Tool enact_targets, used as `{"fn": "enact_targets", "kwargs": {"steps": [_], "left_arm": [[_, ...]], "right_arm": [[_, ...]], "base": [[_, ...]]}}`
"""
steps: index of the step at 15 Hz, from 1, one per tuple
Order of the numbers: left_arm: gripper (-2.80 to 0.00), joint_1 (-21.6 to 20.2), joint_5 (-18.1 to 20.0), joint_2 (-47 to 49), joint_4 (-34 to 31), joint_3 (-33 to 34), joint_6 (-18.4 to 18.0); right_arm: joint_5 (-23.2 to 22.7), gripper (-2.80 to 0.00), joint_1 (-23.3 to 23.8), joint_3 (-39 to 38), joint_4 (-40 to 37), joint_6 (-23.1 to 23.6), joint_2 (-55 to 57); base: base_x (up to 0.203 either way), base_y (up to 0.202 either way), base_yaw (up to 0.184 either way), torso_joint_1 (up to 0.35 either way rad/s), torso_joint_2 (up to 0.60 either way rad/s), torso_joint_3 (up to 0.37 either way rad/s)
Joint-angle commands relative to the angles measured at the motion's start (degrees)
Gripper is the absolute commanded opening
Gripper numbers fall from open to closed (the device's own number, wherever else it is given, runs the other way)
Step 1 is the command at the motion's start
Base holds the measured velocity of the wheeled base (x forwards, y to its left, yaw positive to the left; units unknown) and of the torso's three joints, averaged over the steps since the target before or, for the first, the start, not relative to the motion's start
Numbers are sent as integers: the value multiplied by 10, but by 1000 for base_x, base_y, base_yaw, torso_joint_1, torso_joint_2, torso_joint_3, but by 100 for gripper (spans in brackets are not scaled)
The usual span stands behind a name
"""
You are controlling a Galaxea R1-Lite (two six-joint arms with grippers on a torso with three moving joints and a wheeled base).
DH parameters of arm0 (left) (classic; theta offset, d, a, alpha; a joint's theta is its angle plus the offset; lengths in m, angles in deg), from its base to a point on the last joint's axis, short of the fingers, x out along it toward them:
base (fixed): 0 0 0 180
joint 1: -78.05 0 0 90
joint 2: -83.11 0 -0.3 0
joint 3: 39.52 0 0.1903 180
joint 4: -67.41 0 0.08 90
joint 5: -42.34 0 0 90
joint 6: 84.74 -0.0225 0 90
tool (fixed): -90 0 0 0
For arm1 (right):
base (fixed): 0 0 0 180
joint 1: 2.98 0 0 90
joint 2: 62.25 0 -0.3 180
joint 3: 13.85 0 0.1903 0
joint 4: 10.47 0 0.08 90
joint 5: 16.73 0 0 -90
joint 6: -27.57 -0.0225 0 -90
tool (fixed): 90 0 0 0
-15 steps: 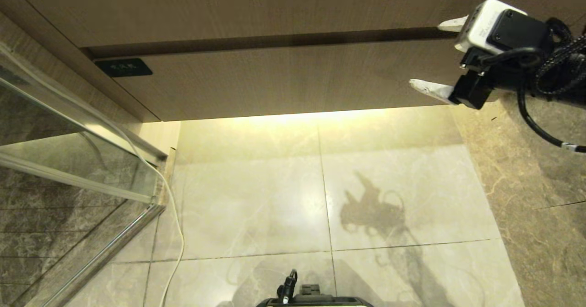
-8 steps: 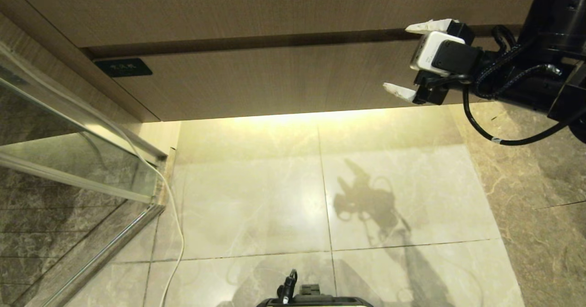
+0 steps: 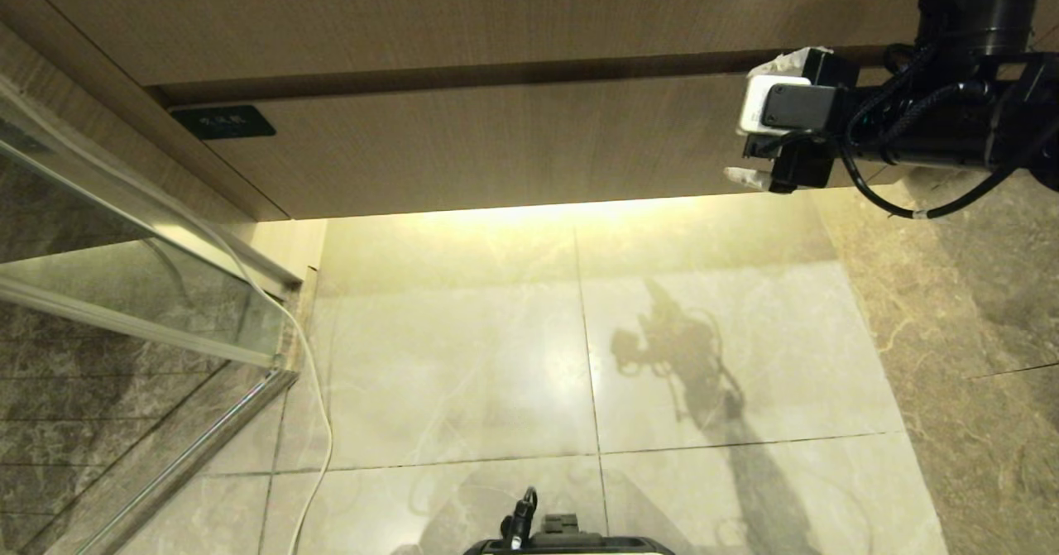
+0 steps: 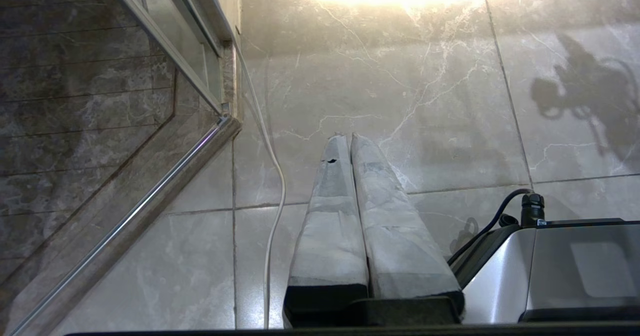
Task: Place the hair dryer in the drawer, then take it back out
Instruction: Pull open the drawer
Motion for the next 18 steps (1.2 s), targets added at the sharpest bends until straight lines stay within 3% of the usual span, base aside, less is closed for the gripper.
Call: {"fn": "enact_targets", "kwargs": {"steps": [1, 4, 7, 11, 13, 18], "left_arm": [[-280, 0, 0, 0, 0, 0, 0], [-280, 0, 0, 0, 0, 0, 1], [-280, 0, 0, 0, 0, 0, 0], [-280, 0, 0, 0, 0, 0, 0], [-280, 0, 0, 0, 0, 0, 0], [-280, 0, 0, 0, 0, 1, 0]], "right_arm": [[5, 0, 2, 26, -69, -19, 5], [5, 0, 3, 25, -72, -33, -4], [4, 0, 3, 33, -67, -101, -1], [3, 0, 3, 52, -70, -119, 11], [-1, 0, 2, 39, -72, -169, 10], [1, 0, 2, 36, -73, -195, 2]], "base": [[0, 0, 0, 0, 0, 0], [0, 0, 0, 0, 0, 0], [0, 0, 0, 0, 0, 0], [0, 0, 0, 0, 0, 0], [0, 0, 0, 0, 0, 0], [0, 0, 0, 0, 0, 0]]}}
